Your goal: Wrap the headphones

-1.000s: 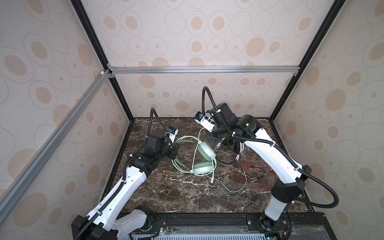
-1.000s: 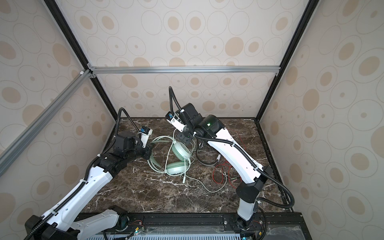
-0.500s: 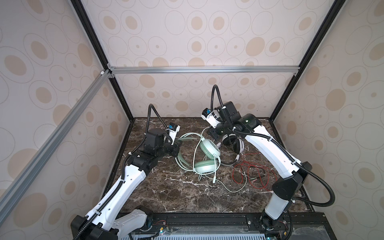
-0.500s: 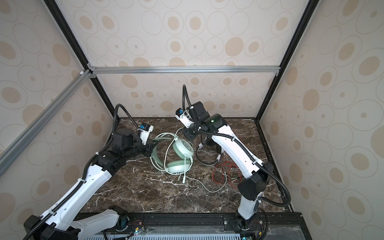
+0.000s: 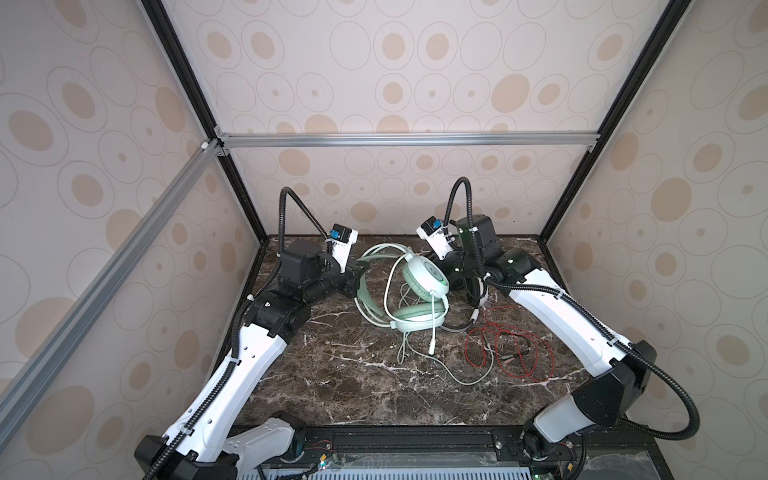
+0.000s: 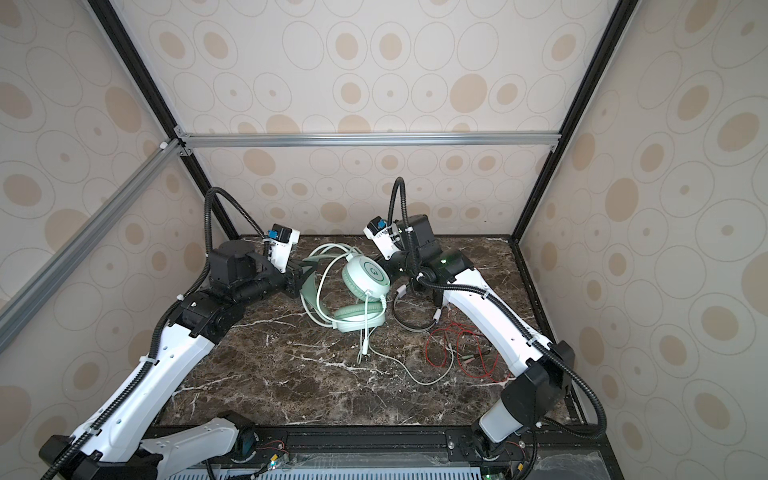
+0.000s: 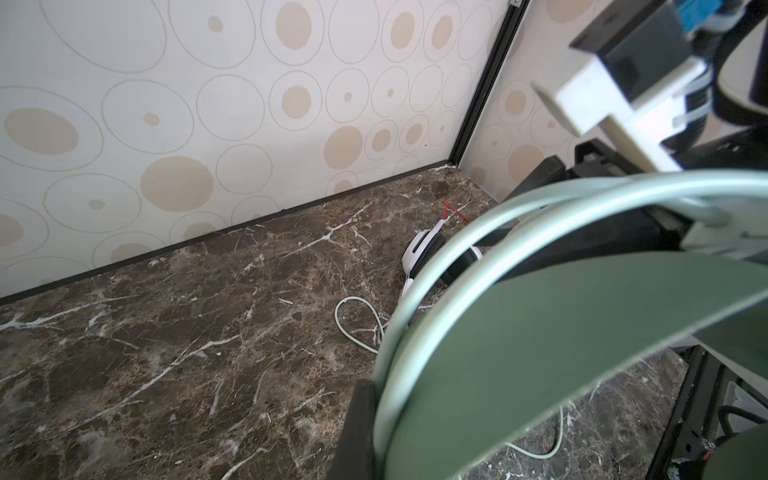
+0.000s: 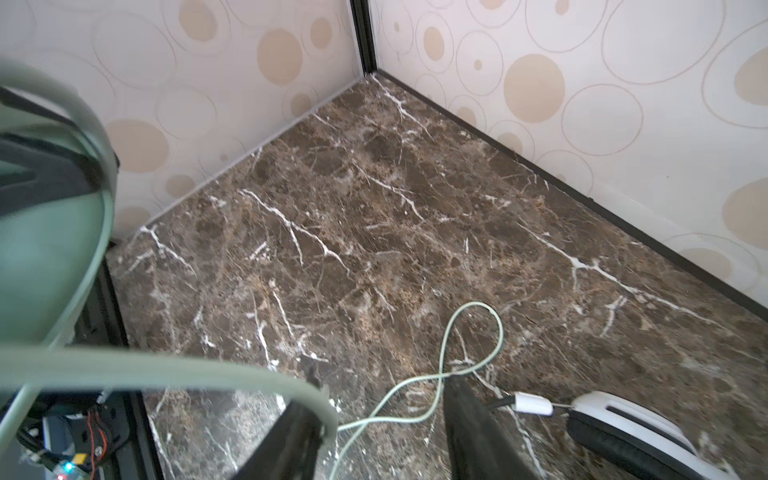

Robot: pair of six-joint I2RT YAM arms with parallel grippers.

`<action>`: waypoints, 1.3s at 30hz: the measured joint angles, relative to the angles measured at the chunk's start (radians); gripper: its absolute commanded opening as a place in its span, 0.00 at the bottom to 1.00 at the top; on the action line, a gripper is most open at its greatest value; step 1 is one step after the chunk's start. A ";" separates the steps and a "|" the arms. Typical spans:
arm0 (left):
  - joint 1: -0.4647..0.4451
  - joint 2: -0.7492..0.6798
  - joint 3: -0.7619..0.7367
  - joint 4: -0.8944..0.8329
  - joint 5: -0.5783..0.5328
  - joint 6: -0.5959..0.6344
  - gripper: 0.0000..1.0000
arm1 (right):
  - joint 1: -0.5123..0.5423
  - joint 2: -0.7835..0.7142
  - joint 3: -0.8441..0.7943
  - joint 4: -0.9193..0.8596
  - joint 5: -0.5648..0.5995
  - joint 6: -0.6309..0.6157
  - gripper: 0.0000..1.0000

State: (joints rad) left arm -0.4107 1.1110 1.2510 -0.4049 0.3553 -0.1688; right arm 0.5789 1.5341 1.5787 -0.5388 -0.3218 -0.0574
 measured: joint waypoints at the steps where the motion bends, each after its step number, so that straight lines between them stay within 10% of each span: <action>1: 0.000 0.000 0.011 0.000 0.002 -0.004 0.00 | -0.003 -0.015 -0.031 0.035 -0.014 0.010 0.61; 11: 0.000 0.005 0.065 -0.001 0.006 -0.044 0.00 | -0.079 -0.137 -0.252 0.309 -0.134 0.145 0.78; 39: 0.000 0.074 0.193 0.034 0.024 -0.155 0.00 | -0.072 -0.130 -0.510 0.743 -0.314 0.399 0.80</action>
State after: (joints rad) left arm -0.4107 1.1851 1.4445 -0.3710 0.3790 -0.3241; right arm 0.5072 1.4036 1.0687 0.2039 -0.6361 0.3420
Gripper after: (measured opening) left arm 0.075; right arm 0.807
